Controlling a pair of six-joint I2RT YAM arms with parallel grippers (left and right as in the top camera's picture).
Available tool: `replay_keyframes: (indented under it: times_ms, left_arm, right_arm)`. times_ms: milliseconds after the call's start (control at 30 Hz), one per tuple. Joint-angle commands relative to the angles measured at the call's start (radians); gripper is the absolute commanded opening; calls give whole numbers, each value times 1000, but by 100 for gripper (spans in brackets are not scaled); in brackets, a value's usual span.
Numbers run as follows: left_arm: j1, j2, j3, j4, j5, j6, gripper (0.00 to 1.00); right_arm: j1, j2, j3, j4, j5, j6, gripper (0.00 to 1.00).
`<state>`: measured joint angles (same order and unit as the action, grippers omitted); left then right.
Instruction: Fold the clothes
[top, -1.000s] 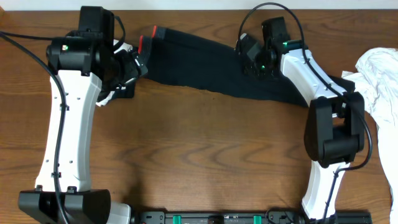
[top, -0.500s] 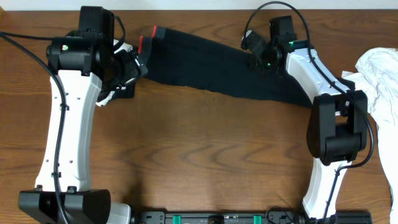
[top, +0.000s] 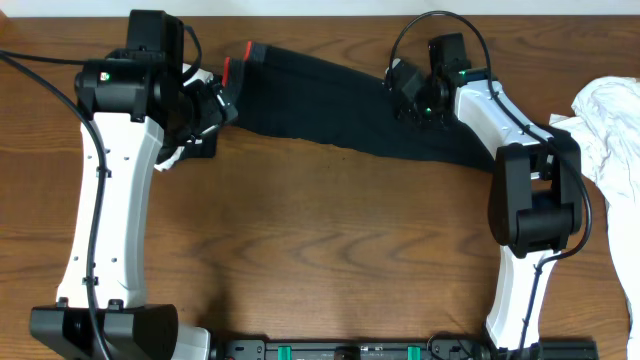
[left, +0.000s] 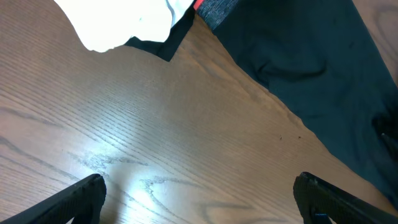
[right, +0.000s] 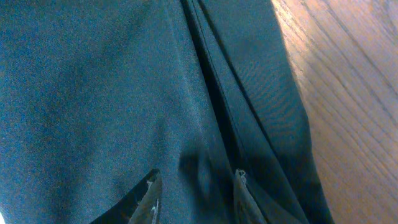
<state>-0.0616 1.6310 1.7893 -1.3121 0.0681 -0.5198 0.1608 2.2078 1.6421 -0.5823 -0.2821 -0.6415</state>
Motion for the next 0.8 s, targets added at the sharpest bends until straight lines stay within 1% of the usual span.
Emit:
replay_keyframes:
  times_ms: [0, 33, 100, 133, 200, 267, 400, 500, 567, 600, 767]
  left_arm:
    - [2, 1, 12, -5, -8, 2, 98]
    - [2, 1, 12, -5, -8, 2, 98]
    - [2, 1, 12, -5, -8, 2, 98]
    - [2, 1, 12, -5, -8, 2, 98]
    - [2, 1, 12, -5, -8, 2, 98]
    - [2, 1, 12, -5, -8, 2, 98]
    - [2, 1, 12, -5, -8, 2, 98]
    - [2, 1, 12, -5, -8, 2, 98]
    - [2, 1, 12, -5, -8, 2, 98]
    - [2, 1, 12, -5, -8, 2, 98]
    - [2, 1, 12, -5, -8, 2, 98]
  right_arm:
    - [-14, 5, -2, 0, -21, -11, 37]
    - [-14, 5, -2, 0, -21, -11, 35]
    - [-14, 5, -2, 1, -21, -11, 27]
    - [-14, 5, -2, 2, -21, -11, 25]
    - [-14, 5, -2, 3, -21, -11, 24]
    - [-14, 5, -2, 3, -21, -11, 28]
    - [-14, 5, -3, 3, -21, -12, 28]
    - [-14, 5, -5, 5, -21, -30, 18]
    - [-14, 5, -6, 8, -18, -52, 6]
    - [-15, 5, -6, 15, -7, -53, 2]
    - [-25, 5, -6, 82, 44, -18, 1]
